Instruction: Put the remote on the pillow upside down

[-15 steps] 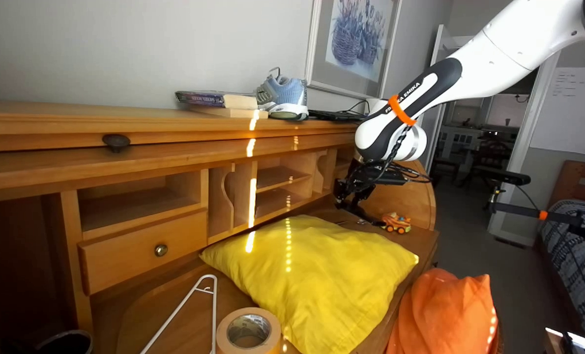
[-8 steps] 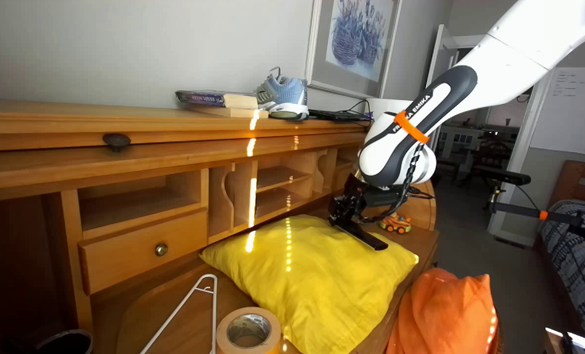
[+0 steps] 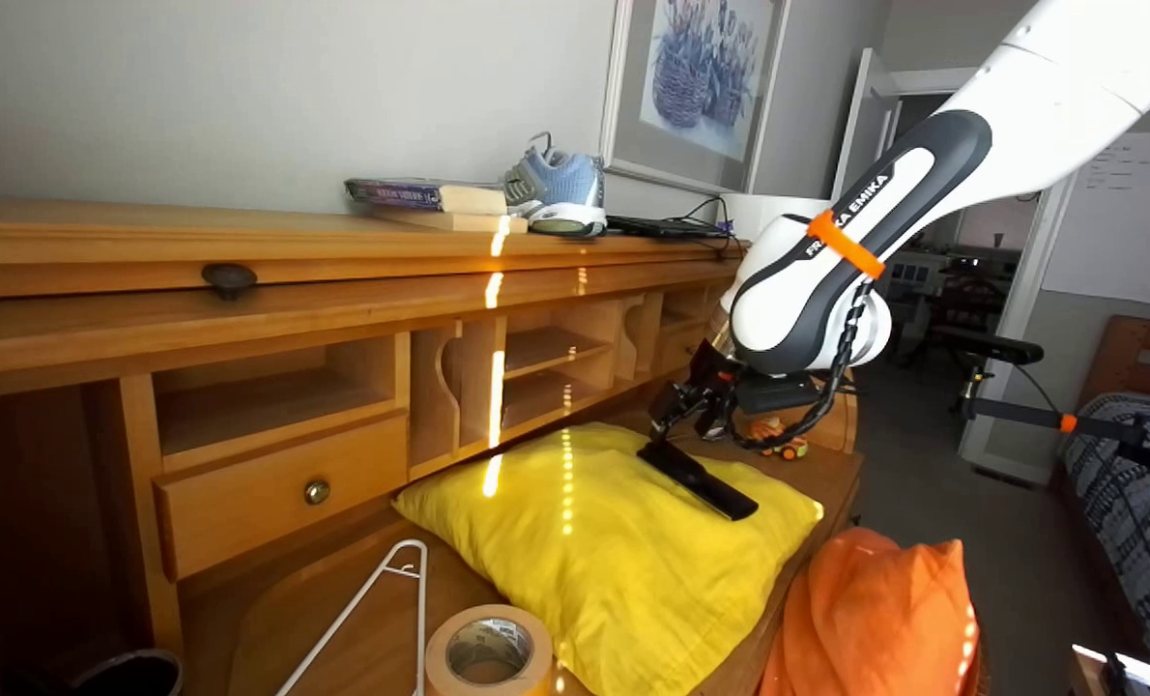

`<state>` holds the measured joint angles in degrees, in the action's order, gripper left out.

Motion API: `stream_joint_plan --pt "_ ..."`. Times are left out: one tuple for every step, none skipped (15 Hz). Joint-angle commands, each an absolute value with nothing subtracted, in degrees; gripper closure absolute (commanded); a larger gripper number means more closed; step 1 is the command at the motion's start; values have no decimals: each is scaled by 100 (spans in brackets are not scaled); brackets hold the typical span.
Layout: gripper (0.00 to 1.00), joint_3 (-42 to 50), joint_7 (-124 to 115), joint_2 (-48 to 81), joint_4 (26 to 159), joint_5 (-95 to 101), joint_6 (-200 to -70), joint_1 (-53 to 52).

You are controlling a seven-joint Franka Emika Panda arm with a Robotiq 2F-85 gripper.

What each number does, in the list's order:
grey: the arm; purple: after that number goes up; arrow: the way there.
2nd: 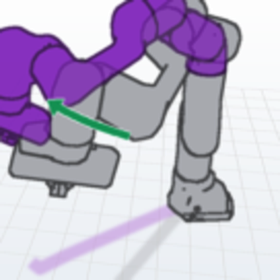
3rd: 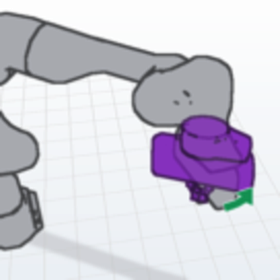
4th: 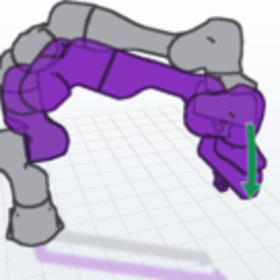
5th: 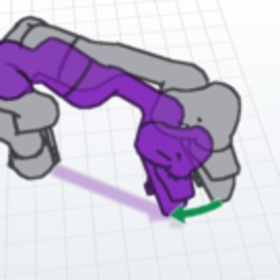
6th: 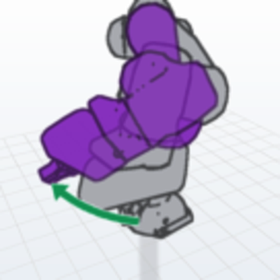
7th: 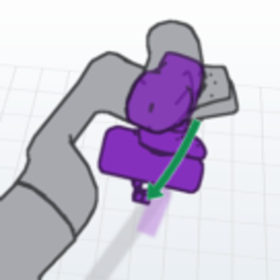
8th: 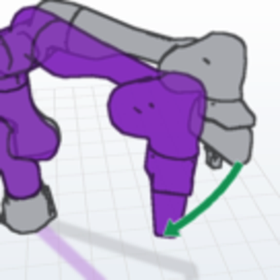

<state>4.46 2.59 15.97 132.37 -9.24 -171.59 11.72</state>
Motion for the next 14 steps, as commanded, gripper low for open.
stream_joint_plan --pt "0 850 -98 845 13773 -499 -16165 933" --pt "0 1111 -417 732 13803 -96 -15772 789" --pt "0 1215 -647 635 13792 209 -15363 760" --pt "0 1273 -855 552 13770 464 -14956 756" --pt "0 1252 -938 460 13764 566 -14643 789" --pt "0 1169 -813 354 13757 446 -14324 841" --pt "0 1104 -687 284 13758 288 -14115 871" --pt "0 1053 -582 228 13743 154 -13792 876" --pt "0 1009 -503 200 13800 33 -13730 879" --pt "0 979 -465 180 13817 1 -13612 876" --pt "0 957 -405 191 13863 -26 -13610 882" --pt "0 940 -373 205 13910 -42 -13622 885" --pt "0 927 -312 245 13937 -66 -13617 890" --pt "0 918 -253 306 13972 -116 -13678 898"
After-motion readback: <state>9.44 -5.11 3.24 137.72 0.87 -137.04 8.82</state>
